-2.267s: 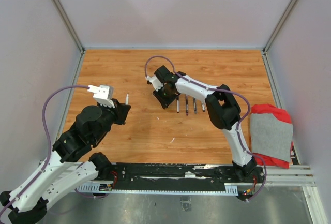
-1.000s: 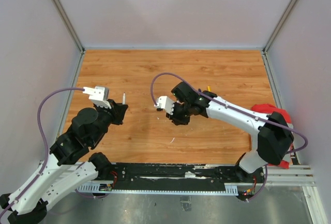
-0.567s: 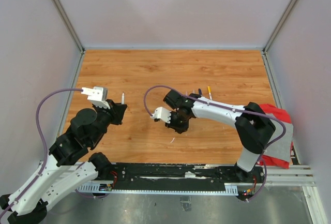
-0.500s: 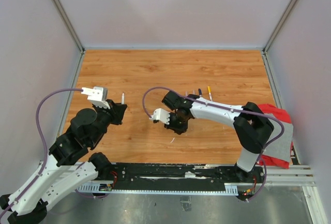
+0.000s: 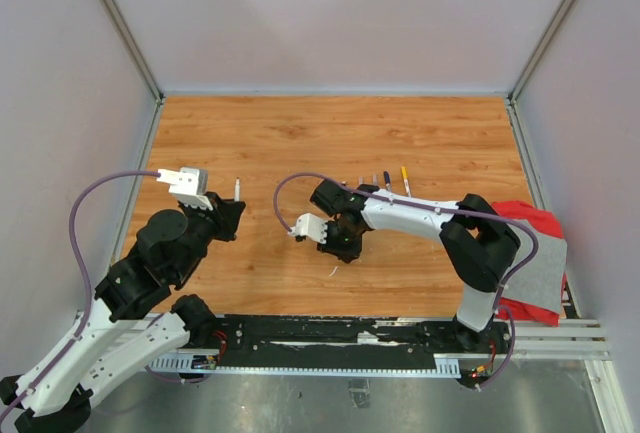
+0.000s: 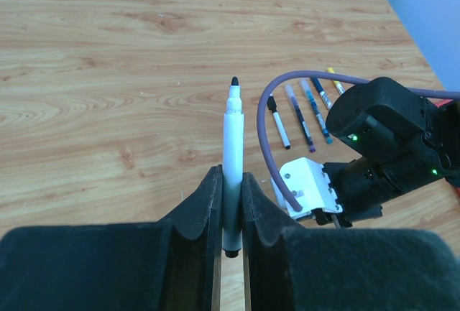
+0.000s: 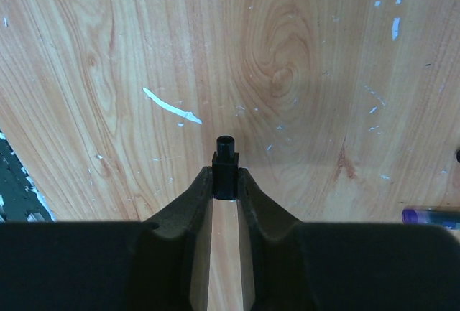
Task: Insert the pens into the pen caps
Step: Adjust the pen cap at the center of the board.
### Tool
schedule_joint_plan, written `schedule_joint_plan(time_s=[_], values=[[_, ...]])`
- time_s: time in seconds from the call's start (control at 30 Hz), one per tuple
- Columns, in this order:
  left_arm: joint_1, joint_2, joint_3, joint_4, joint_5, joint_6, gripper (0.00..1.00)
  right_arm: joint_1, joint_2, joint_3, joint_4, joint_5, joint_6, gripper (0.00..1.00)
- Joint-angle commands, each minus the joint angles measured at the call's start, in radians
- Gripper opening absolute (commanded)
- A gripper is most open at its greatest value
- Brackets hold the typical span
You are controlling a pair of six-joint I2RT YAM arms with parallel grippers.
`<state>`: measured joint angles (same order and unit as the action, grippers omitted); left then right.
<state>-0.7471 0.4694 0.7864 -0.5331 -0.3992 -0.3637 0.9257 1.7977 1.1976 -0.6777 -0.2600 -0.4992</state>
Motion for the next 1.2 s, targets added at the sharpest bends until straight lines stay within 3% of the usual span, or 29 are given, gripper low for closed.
schedule_joint_plan(time_s=[0.0, 0.47, 0.67, 0.9, 1.17], values=[[0.006, 0.003, -0.009, 0.011, 0.001, 0.007, 0.00, 0.015, 0.009, -0.012, 0.006, 0.018, -0.013, 0.18], [0.006, 0.002, -0.009, 0.014, 0.009, 0.012, 0.01, 0.015, -0.042, -0.040, 0.041, 0.052, 0.037, 0.34], [0.007, 0.004, -0.010, 0.015, 0.009, 0.011, 0.01, 0.008, -0.163, -0.125, 0.174, 0.153, 0.174, 0.56], [0.006, -0.001, -0.010, 0.013, 0.003, 0.010, 0.01, 0.004, -0.260, -0.212, 0.313, 0.427, 0.516, 0.80], [0.006, -0.001, -0.010, 0.013, 0.005, 0.009, 0.01, 0.018, -0.303, -0.217, 0.284, 0.515, 1.056, 0.88]])
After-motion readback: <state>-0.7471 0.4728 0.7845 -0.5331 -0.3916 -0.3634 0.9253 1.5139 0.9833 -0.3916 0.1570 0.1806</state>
